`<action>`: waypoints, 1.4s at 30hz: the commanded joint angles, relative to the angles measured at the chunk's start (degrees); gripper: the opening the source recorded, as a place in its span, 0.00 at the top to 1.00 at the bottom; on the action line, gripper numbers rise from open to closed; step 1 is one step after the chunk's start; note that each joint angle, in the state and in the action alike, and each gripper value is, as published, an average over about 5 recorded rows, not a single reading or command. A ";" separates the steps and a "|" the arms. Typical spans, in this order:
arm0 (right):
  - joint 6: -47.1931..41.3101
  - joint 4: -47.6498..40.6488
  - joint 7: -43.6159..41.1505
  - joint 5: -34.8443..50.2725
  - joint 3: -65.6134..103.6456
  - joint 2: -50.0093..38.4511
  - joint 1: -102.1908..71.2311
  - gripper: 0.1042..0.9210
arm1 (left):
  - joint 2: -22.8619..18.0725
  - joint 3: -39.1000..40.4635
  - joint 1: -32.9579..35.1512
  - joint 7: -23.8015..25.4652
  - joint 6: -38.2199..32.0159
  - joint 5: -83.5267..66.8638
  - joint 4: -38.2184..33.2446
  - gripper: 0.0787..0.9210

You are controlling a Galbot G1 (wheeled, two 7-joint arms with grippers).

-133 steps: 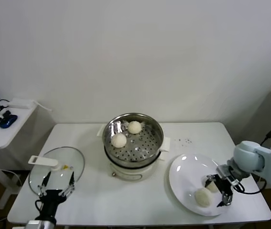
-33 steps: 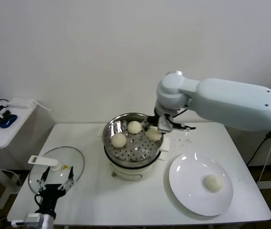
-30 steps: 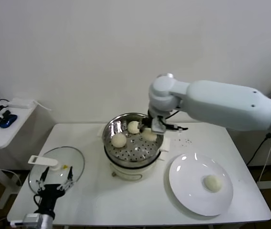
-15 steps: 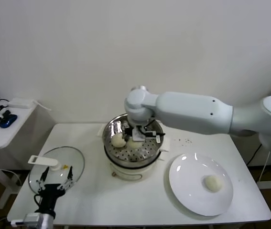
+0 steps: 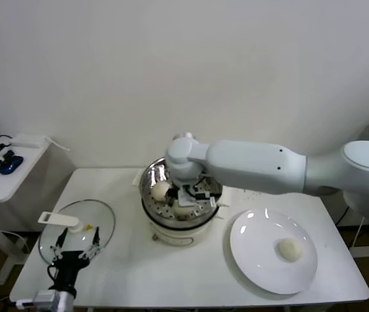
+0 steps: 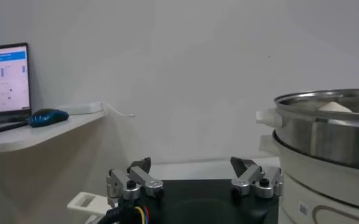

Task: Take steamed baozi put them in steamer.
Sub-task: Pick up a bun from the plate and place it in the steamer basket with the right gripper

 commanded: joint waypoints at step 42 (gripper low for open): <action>2.12 -0.24 0.54 -0.10 1.23 0.04 -1.05 0.12 | -0.12 0.17 -0.95 -0.06 0.39 0.18 0.35 0.12</action>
